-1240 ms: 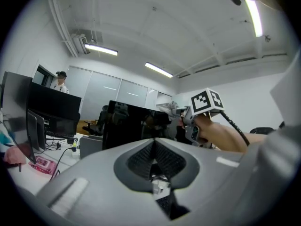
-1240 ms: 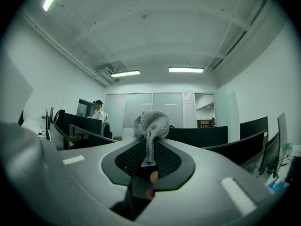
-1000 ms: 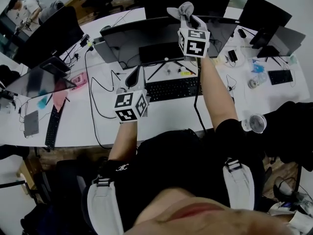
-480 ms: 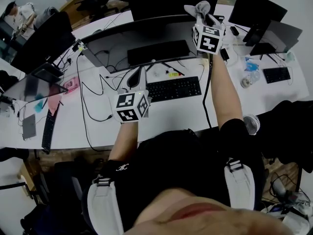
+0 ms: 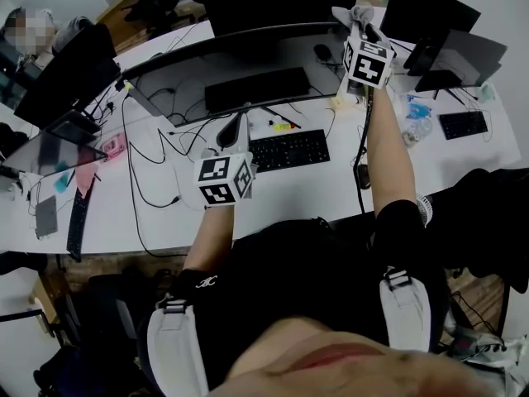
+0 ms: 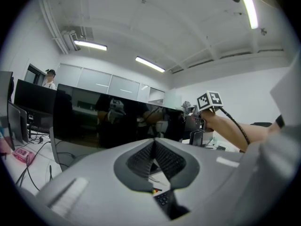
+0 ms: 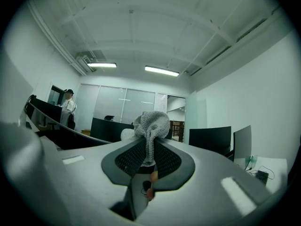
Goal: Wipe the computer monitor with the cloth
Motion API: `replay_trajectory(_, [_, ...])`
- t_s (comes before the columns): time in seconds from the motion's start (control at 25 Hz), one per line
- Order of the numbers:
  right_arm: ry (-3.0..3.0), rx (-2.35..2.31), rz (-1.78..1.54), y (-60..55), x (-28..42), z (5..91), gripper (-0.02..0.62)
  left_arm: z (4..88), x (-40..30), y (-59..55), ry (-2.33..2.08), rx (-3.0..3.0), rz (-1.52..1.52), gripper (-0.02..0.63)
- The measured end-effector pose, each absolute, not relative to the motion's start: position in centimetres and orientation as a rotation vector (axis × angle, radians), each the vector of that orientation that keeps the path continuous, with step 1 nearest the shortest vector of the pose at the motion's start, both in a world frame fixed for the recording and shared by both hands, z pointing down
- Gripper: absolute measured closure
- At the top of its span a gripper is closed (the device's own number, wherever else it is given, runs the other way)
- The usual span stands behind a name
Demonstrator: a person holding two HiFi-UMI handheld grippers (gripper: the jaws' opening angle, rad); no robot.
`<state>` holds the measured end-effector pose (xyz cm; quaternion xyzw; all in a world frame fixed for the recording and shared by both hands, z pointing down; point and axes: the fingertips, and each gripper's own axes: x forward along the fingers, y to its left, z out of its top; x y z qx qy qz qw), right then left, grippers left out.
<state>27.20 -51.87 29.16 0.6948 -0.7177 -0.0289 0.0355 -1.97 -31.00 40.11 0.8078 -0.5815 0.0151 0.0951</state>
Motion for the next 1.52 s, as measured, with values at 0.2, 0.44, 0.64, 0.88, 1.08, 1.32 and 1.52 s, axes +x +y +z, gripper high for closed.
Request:
replay_trajectory(0.2, [-2.187,2.161,-0.063,-52.3,29.8,29.6,0.548,40.2,-1.1,-31.0,-1.725,2.399,0.055,0.552])
replay_trajectory(0.44, [-2.154,2.159,-0.042,-52.6,31.4,31.0,0.548,40.5,-0.7,-30.8,-1.734,2.393,0.069,0.552])
replay_trajectory(0.64, [-2.167,2.132,0.013,-52.8,31.5,32.7,0.548,40.5,-0.5,-30.5,-1.737,2.396,0.081,0.552])
replay_trajectory(0.88, [-2.186,2.088,0.082,-53.3,31.3,34.7,0.548,40.8,-0.1,-30.2,-1.744,2.388,0.096,0.552])
replay_trajectory(1.08, [-2.186,2.044,0.109,-53.5,31.2,36.7,0.548,41.3,-0.1,-30.1,-1.747,2.375,0.107,0.552])
replay_trajectory(1.32, [-2.192,1.942,0.117,-53.6,30.8,39.3,0.548,41.7,0.2,-30.2,-1.734,2.372,0.124,0.552])
replay_trajectory(1.52, [-2.175,1.868,0.119,-53.4,30.5,41.8,0.548,42.5,0.5,-30.3,-1.721,2.359,0.147,0.552])
